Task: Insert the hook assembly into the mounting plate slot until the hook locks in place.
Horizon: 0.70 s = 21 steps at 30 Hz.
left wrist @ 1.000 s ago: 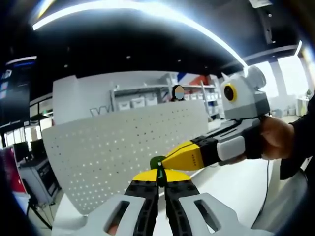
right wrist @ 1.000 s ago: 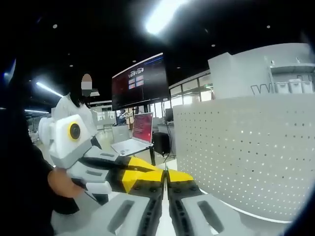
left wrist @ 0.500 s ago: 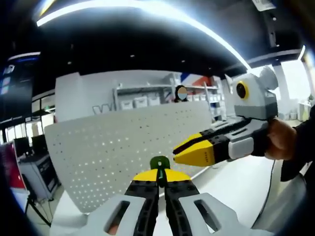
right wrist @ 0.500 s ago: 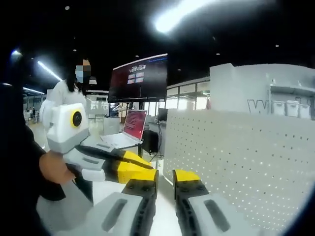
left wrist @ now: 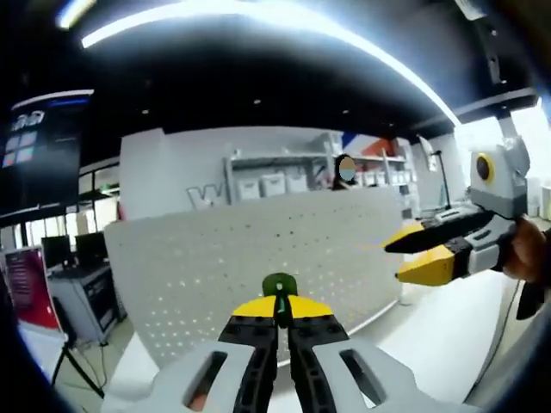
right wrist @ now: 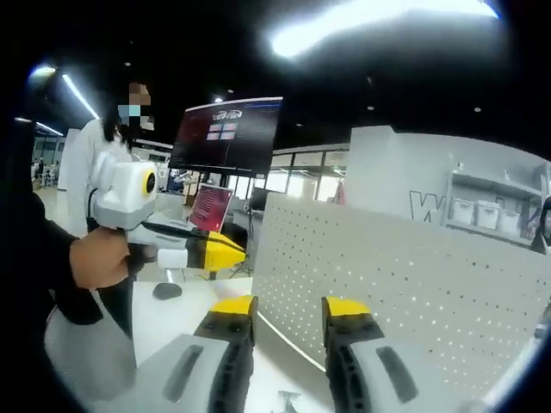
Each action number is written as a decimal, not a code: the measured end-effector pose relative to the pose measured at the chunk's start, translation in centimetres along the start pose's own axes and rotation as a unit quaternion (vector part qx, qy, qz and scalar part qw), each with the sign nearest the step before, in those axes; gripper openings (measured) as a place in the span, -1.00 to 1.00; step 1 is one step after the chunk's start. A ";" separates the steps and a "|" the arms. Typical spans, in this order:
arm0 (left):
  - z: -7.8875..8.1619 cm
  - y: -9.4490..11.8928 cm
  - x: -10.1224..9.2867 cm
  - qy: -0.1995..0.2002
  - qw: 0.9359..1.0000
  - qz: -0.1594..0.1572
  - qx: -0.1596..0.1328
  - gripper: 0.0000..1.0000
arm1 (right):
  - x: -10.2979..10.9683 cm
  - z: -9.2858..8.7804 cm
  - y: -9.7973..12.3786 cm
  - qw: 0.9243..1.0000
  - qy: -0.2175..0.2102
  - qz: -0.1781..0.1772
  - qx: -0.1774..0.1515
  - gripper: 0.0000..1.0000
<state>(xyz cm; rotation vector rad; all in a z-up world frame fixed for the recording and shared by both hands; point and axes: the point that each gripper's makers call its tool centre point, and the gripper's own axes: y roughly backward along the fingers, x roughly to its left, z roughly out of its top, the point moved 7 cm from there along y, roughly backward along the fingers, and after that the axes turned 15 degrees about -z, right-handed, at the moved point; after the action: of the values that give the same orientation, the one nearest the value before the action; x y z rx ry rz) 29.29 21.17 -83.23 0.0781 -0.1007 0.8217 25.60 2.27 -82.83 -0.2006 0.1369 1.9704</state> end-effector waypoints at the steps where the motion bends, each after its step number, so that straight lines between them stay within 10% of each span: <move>1: 0.1 -0.1 0.4 0.000 1.000 0.003 0.000 -0.96 | -0.2 0.0 0.1 1.000 -0.002 -0.003 0.000 -0.39; 21: 2.2 -4.7 9.0 -0.010 0.996 0.086 -0.008 -0.96 | -3.1 -0.4 0.7 0.999 -0.007 -0.043 0.008 -0.19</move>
<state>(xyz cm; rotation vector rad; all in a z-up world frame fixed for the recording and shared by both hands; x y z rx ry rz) 38.69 24.30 -80.06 0.0633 -0.1351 0.9931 26.18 -0.85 -82.54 -0.1789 0.1324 1.8852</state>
